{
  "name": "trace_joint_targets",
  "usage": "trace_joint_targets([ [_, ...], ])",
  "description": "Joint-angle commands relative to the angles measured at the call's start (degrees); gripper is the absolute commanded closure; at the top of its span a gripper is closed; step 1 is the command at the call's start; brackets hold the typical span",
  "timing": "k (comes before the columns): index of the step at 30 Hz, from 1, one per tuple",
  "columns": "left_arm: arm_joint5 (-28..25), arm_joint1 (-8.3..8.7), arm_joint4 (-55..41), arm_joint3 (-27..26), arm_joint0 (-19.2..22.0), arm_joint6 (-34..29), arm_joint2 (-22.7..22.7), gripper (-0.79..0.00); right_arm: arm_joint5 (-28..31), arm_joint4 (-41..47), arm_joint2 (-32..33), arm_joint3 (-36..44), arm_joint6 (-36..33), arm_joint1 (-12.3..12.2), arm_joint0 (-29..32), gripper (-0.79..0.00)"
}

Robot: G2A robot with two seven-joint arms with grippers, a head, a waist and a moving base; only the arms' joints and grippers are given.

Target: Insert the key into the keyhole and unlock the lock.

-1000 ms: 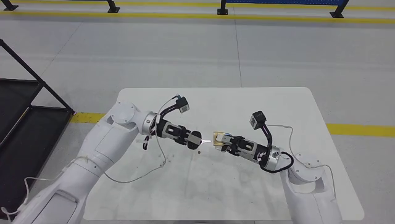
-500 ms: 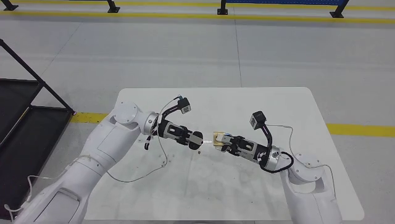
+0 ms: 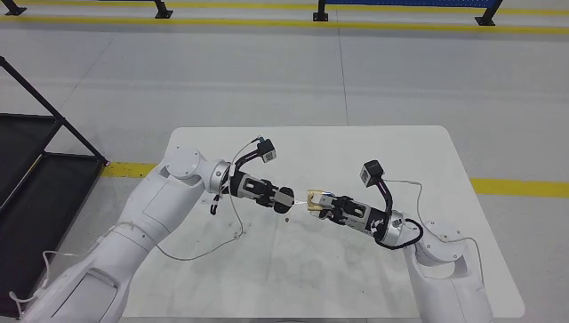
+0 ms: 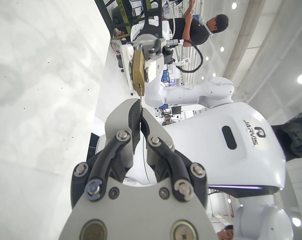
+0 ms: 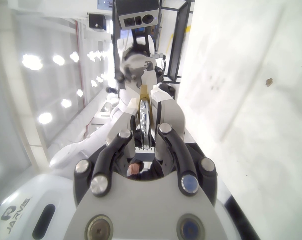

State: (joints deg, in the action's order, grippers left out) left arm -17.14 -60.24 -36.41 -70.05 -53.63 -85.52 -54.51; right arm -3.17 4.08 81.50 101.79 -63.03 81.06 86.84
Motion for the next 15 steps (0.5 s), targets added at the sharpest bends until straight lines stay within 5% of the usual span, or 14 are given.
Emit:
trace_joint_targets([
  [1, -0.04, -0.10, 0.04, 0.07, 0.06, 0.13, 0.13, 0.000, 0.00, 0.00, 0.00, 0.00, 0.00, 0.00, 0.00, 0.000],
  [15, -0.06, -0.49, 0.27, 1.17, 0.45, 0.44, 0.21, 0.000, 0.00, 0.00, 0.00, 0.00, 0.00, 0.00, 0.00, 0.000],
])
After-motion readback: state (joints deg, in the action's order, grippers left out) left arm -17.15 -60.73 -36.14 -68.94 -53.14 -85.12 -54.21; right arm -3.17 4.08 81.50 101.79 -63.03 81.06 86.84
